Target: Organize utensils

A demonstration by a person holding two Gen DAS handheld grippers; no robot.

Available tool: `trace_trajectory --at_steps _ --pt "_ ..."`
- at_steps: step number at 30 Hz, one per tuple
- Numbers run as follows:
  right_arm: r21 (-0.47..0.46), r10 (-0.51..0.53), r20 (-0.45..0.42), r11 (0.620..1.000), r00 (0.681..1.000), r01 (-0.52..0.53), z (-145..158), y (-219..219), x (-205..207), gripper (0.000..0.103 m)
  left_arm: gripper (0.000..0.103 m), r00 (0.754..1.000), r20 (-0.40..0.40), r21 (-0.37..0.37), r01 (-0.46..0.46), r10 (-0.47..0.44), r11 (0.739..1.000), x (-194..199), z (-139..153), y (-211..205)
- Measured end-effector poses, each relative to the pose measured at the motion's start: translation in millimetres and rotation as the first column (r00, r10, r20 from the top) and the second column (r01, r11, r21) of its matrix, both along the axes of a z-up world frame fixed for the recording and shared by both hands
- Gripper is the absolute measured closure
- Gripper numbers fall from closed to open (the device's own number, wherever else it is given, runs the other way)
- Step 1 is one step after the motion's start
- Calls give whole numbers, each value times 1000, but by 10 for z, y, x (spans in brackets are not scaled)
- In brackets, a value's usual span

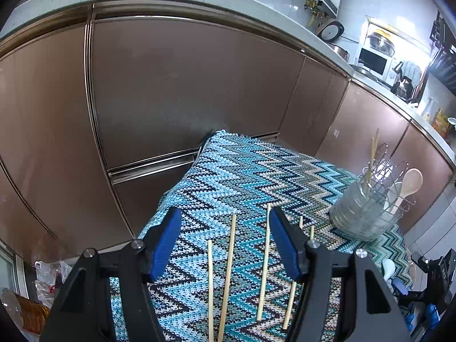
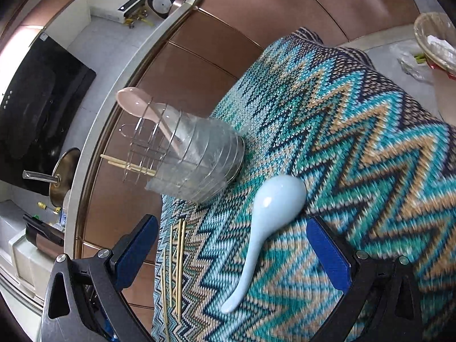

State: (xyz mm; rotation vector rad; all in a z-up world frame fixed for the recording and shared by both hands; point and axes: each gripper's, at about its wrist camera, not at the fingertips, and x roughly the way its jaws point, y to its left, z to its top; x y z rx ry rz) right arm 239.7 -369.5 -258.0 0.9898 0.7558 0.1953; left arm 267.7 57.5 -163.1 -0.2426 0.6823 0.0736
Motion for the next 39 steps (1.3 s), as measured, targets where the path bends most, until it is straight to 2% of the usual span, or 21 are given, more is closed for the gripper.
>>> trace_trajectory --at_steps 7,13,16,20,24,28,35,39 --pt "-104 81 -82 991 993 -89 22 175 233 0 41 1000 -26 -17 -12 12 1000 49 -115 75" --pt "-139 95 -97 984 991 -108 -2 211 410 0 41 999 -32 -26 -33 32 999 46 -166 179" --pt "-165 102 -88 980 991 -116 36 263 443 0 41 998 -38 -35 -48 47 998 51 -191 233" --pt "-197 149 -54 968 987 -157 266 490 567 1 41 998 -47 -44 -53 50 998 63 -238 263" --pt "-201 262 11 946 965 -254 448 801 643 1 41 998 -48 -45 -52 50 998 61 -248 275" --pt "-208 327 56 928 944 -309 574 1010 657 1 41 998 -41 -43 -55 53 998 54 -234 303" --pt "-254 332 65 917 941 -306 722 1069 546 1 41 998 -38 -44 -61 59 997 49 -213 344" --pt "-310 364 58 892 929 -330 825 1163 496 7 41 998 -46 -36 -41 40 999 73 -201 334"
